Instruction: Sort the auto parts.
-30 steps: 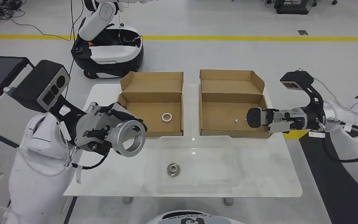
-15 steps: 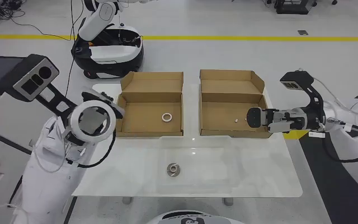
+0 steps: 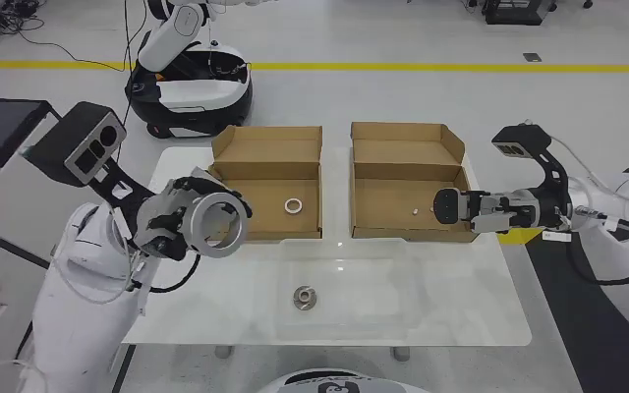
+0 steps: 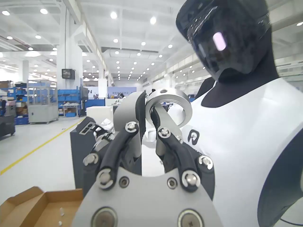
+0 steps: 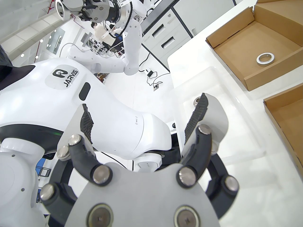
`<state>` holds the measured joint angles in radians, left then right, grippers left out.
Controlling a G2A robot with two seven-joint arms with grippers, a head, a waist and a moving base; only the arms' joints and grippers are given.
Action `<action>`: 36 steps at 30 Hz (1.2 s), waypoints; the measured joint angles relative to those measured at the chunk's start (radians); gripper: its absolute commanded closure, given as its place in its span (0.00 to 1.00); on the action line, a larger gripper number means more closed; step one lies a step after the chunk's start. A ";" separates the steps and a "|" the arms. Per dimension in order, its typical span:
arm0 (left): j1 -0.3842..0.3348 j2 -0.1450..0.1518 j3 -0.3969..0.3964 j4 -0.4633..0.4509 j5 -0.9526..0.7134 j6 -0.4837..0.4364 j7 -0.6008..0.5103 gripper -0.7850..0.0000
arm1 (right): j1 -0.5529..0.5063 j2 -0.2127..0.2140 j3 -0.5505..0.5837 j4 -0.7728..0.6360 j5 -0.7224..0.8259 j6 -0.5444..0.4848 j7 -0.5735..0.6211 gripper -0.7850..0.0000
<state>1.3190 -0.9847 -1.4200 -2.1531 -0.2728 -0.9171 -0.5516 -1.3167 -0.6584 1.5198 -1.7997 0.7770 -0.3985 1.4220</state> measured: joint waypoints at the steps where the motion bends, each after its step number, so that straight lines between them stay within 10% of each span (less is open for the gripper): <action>1: 0.001 0.000 -0.003 -0.002 0.019 0.007 -0.008 1.00 | 0.000 0.000 0.000 0.000 0.000 0.000 0.000 0.00; 36: 0.000 -0.008 0.046 0.004 -0.126 -0.031 0.029 1.00 | 0.000 0.000 0.000 0.000 0.000 0.000 0.000 0.00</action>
<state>1.3187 -0.9931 -1.3744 -2.1489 -0.3984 -0.9478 -0.5222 -1.3167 -0.6584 1.5198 -1.7997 0.7770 -0.3985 1.4220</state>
